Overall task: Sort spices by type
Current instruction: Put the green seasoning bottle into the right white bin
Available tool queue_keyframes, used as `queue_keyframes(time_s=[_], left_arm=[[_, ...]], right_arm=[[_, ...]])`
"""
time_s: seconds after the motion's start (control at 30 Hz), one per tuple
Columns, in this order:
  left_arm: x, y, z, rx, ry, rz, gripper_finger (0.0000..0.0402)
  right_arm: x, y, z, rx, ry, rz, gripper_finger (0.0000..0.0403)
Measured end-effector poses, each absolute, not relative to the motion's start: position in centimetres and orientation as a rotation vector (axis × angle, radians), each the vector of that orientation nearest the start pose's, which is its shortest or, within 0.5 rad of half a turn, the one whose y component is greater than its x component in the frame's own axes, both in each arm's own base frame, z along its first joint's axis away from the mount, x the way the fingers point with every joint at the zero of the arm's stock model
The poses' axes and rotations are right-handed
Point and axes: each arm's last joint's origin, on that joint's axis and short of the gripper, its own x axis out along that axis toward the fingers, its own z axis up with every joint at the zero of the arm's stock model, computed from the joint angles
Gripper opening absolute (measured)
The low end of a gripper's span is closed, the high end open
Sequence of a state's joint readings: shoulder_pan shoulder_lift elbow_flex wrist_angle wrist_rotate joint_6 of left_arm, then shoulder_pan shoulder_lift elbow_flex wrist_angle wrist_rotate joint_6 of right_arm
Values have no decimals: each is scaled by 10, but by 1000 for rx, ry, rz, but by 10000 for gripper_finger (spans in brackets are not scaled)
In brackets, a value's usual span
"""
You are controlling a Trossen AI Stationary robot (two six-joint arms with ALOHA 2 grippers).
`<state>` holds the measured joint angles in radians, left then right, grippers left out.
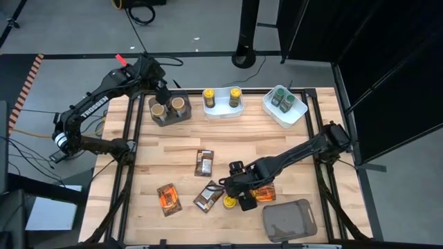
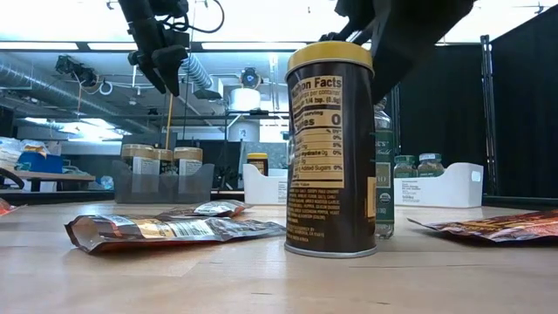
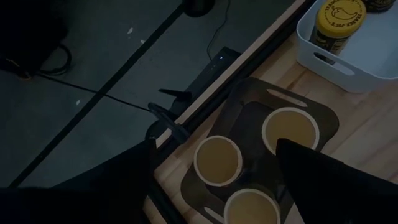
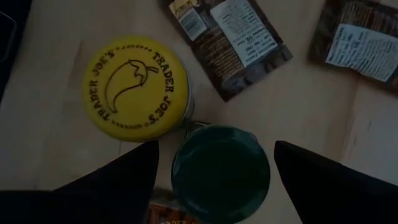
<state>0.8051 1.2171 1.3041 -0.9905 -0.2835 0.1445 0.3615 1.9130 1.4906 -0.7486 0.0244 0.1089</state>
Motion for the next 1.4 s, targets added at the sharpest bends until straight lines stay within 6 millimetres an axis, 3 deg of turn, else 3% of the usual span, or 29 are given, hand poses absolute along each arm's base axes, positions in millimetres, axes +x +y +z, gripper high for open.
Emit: queue_keyframes(time_s=[0.2,0.37,0.67,0.77,0.9,1.1,1.23,1.4], left_arm=[[151,169,357,-124,986,939,337],[151,169,357,-122,985,939,337],[151,169,357,-121,986,938,337],[151,169,357,-118,988,936,337],[151,169,357,-118,987,937,337],[151,169,357,-117,987,936,337],[151,169,357,-116,987,936,337],[152,170,358,-111,973,939,337]], right_arm=[[373,138,205,-133,1199,226,282],[373,137,198,-134,1235,217,200],[372,116,202,-50,1291,102,199],[370,99,213,-22,1293,66,199],[358,64,244,18,1276,-24,199],[322,3,286,-13,1258,-235,199],[273,-35,294,88,1227,-379,199],[206,-68,296,269,1156,-621,199]])
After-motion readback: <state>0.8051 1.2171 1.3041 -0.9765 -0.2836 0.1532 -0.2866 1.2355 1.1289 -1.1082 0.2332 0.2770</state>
